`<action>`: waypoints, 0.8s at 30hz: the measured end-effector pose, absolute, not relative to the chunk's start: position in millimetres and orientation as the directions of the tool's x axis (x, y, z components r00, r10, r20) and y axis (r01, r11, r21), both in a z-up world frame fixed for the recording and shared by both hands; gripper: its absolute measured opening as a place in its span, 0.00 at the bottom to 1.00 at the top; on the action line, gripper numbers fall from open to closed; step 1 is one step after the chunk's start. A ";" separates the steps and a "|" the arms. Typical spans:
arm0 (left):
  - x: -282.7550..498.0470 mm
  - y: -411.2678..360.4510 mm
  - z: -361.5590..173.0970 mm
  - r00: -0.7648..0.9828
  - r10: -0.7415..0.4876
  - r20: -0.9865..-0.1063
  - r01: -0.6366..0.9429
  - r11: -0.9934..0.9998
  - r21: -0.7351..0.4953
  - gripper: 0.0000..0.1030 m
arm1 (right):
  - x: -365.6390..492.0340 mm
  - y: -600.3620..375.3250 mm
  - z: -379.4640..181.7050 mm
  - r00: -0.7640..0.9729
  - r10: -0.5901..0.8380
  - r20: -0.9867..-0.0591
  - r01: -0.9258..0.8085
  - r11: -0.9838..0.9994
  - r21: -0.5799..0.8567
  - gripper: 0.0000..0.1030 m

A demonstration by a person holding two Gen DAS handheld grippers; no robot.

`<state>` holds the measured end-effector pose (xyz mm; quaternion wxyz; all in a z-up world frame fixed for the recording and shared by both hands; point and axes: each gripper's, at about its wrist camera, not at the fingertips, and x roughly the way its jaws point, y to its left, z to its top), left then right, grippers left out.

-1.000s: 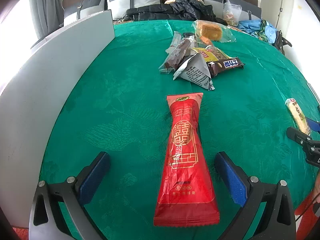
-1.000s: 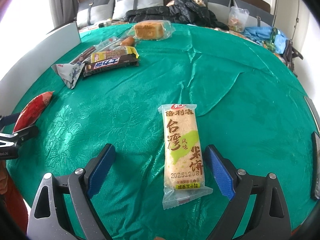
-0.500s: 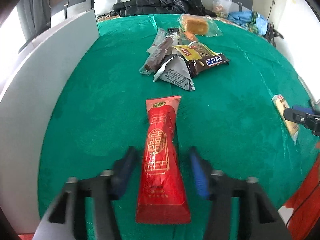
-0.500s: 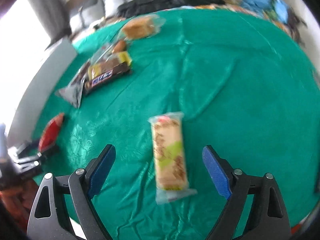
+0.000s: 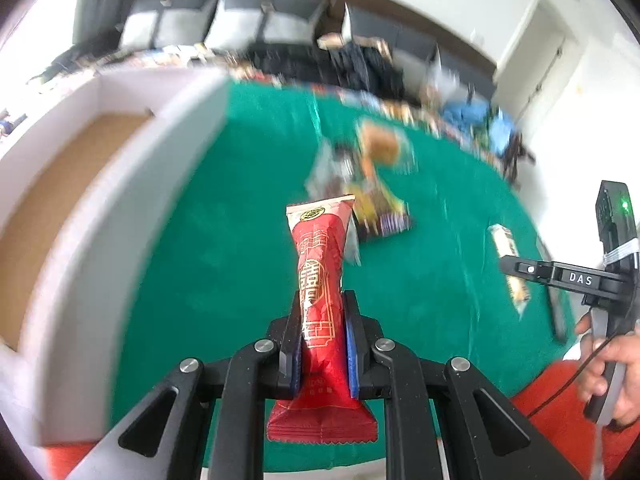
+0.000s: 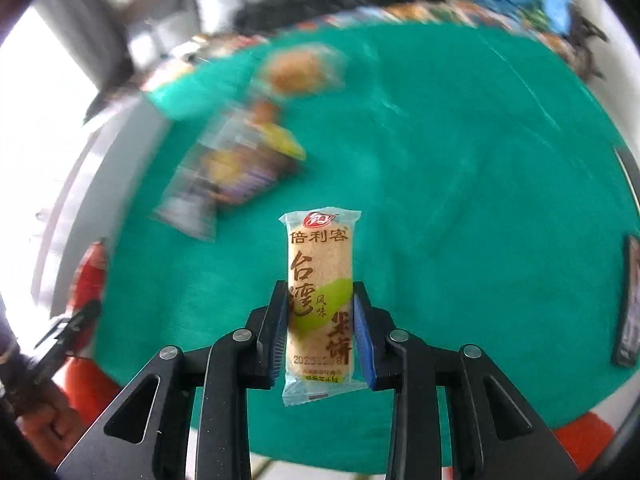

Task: Organize snacks
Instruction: 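Carry both snacks over the white box and open both tools to drop them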

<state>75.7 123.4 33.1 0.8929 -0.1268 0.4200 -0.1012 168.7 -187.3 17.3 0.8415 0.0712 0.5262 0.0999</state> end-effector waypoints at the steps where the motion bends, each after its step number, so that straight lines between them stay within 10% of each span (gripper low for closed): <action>1: 75.1 137.8 44.7 0.645 -0.269 -0.715 0.059 0.951 -0.305 0.15 | 170.7 -163.8 36.6 0.443 0.289 -0.848 -0.143 0.957 0.251 0.31; 10: 69.4 301.3 80.3 0.672 0.074 -0.737 -0.249 0.960 -0.131 0.17 | 183.2 86.8 140.8 0.356 0.625 -0.695 -0.550 0.742 0.385 0.31; 15: 56.2 350.3 64.4 0.618 0.233 -0.751 -0.384 0.923 -0.030 0.64 | 197.5 143.3 143.9 0.352 0.667 -0.657 -0.578 0.707 0.408 0.66; 24: 33.1 277.3 61.1 0.694 0.015 -0.720 -0.233 0.951 -0.205 0.70 | 181.7 3.1 68.2 0.546 0.400 -0.736 -0.497 0.862 0.100 0.70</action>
